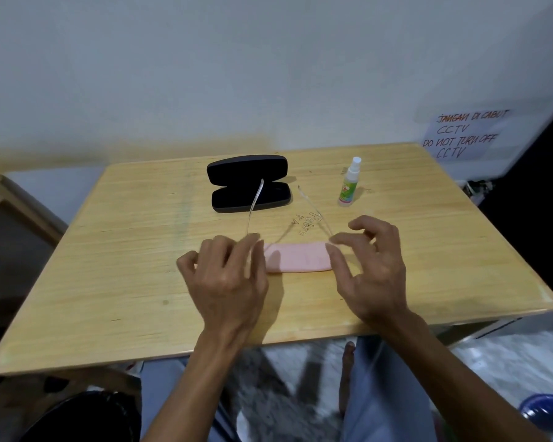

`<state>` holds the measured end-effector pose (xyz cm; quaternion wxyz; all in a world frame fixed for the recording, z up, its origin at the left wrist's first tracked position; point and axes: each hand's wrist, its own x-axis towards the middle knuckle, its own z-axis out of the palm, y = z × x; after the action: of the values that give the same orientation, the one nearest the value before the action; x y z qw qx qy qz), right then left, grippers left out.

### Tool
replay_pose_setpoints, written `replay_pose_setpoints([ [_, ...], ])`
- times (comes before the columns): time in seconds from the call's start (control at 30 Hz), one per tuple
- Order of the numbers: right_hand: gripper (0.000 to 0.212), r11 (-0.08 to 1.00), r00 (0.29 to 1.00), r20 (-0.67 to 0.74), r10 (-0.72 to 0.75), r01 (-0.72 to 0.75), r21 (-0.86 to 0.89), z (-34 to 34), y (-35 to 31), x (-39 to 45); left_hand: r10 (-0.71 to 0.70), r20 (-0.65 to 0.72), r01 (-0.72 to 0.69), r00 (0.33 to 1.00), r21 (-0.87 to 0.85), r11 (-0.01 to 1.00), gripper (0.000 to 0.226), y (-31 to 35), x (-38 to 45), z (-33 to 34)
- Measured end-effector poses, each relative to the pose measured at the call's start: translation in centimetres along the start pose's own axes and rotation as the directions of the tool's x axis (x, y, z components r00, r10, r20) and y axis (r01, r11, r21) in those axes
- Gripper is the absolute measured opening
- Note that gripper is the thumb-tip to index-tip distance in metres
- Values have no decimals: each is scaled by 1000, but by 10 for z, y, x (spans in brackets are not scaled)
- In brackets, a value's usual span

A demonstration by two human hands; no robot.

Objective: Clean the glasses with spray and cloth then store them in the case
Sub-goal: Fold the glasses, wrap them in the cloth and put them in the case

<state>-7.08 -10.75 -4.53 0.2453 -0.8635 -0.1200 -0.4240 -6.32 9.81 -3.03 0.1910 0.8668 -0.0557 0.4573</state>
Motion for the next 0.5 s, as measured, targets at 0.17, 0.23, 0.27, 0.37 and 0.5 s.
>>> replay_pose_setpoints([
  [0.17, 25, 918, 914, 248, 320, -364, 156, -11, 11, 5, -268, 415, 384, 869, -226, 895, 26, -25, 18, -20],
  [0.23, 19, 892, 880, 316, 355, -420, 166, -8, 14, 6, -276, 521, 450, 808, -241, 860, 24, -32, 24, -19],
  [0.27, 17, 880, 867, 335, 368, -441, 174, -7, 14, 7, -281, 543, 470, 791, -248, 847, 19, -33, 26, -18],
  [0.37, 16, 832, 830, 373, 415, -512, 213, -6, 13, 9, -294, 575, 505, 763, -246, 827, 10, -31, 28, -15],
  [0.5, 13, 836, 831, 386, 401, -504, 217, -5, 14, 12, -286, 590, 497, 755, -230, 837, 10, -29, 27, -13],
])
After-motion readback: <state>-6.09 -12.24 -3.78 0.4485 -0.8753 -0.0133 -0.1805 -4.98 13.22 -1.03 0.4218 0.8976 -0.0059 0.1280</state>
